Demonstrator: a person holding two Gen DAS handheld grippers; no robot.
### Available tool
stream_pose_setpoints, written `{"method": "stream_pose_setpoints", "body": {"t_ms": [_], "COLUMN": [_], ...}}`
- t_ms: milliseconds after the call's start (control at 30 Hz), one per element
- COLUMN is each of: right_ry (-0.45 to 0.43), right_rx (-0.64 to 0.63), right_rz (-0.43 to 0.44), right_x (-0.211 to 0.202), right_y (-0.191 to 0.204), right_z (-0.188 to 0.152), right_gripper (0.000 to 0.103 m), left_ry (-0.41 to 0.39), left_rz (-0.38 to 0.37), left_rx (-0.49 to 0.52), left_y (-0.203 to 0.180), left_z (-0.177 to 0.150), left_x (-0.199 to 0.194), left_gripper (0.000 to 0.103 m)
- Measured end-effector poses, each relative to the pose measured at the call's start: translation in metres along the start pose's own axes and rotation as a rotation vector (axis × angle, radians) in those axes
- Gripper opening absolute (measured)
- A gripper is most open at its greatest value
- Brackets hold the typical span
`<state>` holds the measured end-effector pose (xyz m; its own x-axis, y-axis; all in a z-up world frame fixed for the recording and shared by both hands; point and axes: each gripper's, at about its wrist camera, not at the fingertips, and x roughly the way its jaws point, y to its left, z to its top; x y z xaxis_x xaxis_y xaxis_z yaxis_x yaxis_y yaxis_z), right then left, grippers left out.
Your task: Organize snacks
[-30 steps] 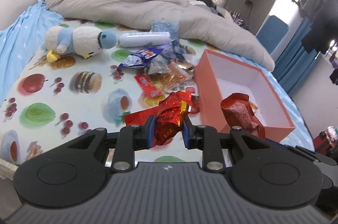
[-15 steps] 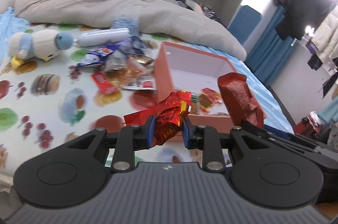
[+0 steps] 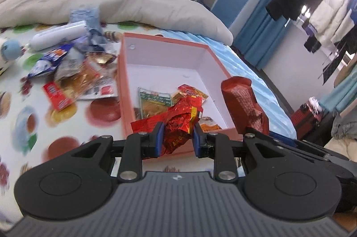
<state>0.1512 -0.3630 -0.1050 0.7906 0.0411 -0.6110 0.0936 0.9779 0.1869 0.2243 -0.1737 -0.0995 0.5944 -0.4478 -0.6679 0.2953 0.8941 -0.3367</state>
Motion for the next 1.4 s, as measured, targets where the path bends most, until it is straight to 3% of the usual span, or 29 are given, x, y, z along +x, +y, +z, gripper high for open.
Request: {"method": "stream_pose_setpoints", "body": {"t_ms": [433,767,833,900,933,1133,1400], "right_ry": [0.040,0.114,0.134,0.147,0.146,0.109,0.057], "right_rx": [0.012,0.055,0.073,0.075,0.077,0.078,0.076], "right_rz": [-0.049,-0.071,-0.084,-0.102,-0.106,-0.083,-0.067], "right_x": [0.101,0.168,0.178,0.183,0.184,0.169,0.119], "right_y": [-0.043,-0.068,-0.073,-0.074,-0.074,-0.068,-0.053], "right_z": [0.043,0.050,0.051,0.051,0.051,0.052,0.051], "right_gripper": [0.041,0.045,0.049,0.062,0.063,0.062,0.062], "left_ry": [0.088,0.122,0.127,0.125,0.125,0.117,0.046], "left_rz": [-0.050,-0.052,-0.045,-0.040,-0.045,-0.054,-0.063], "left_rx": [0.063,0.121,0.112,0.088,0.077,0.064,0.095], "left_y": [-0.010,-0.003,0.001,0.006,0.009,0.010,-0.009], "left_z": [0.066,0.085,0.086,0.086,0.086,0.082,0.076], "left_x": [0.142,0.208,0.215,0.216,0.216,0.202,0.130], "left_gripper": [0.031,0.032,0.047,0.054,0.055,0.055,0.055]}}
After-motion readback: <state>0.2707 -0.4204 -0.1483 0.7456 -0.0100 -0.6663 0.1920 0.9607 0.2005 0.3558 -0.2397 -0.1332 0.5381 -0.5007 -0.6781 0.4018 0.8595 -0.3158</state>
